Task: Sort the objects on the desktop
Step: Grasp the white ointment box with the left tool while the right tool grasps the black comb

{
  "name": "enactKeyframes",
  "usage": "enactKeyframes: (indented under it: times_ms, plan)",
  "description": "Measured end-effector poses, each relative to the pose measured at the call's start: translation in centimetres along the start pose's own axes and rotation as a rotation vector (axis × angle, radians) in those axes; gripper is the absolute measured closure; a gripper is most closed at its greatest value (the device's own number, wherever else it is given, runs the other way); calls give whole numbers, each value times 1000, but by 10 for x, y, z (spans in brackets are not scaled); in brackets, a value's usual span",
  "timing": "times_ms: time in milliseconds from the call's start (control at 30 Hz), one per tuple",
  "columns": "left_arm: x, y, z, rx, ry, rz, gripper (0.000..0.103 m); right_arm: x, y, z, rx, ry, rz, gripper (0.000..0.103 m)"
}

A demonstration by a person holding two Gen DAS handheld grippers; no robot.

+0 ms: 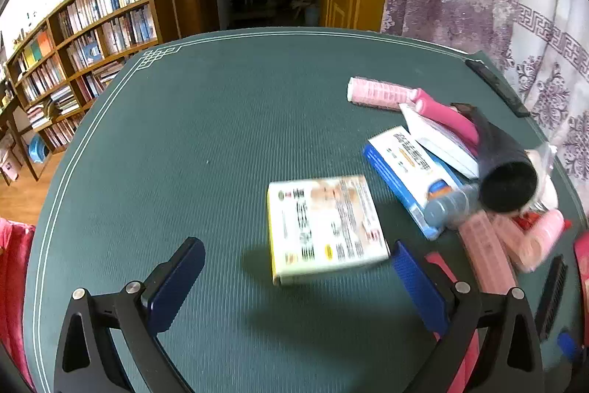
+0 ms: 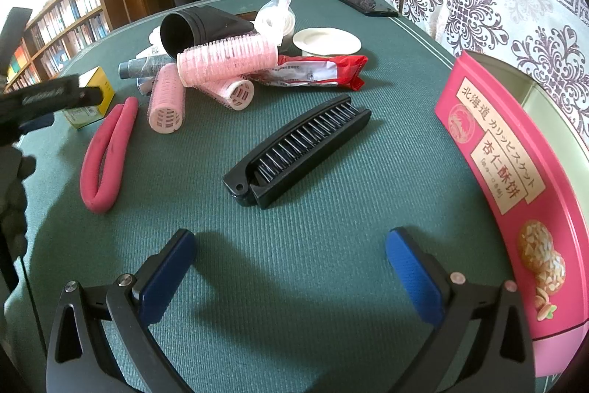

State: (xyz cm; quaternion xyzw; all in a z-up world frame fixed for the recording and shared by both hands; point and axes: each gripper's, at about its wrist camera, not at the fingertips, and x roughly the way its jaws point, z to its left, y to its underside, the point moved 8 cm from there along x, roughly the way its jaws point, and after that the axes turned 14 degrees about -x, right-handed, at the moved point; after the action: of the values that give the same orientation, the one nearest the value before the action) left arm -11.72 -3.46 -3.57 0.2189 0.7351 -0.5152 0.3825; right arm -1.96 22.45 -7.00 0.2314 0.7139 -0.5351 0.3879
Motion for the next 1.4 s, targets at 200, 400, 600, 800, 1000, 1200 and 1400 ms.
enactKeyframes:
  times_ms: [200,400,600,800,1000,1200,1400]
  plan:
    - [16,-8,3,-15,-13,13,23,0,0,0,-1,0,0,0]
    - [15,-4,1,17,35,3,46,-1,-1,-1,0,-5,-1,0]
    - [13,-4,3,11,93,12,47,1,-4,-5,10,-23,17,0]
    - [13,-3,4,10,108,15,47,8,-24,-21,129,-56,25,4]
    - [16,-2,-1,24,96,9,47,19,-44,-31,126,9,18,35]
    - [14,-2,-2,10,118,12,50,12,-39,-21,79,8,-16,73]
    - [-4,-4,-2,2,136,-6,50,-2,-29,-20,108,-52,-36,74]
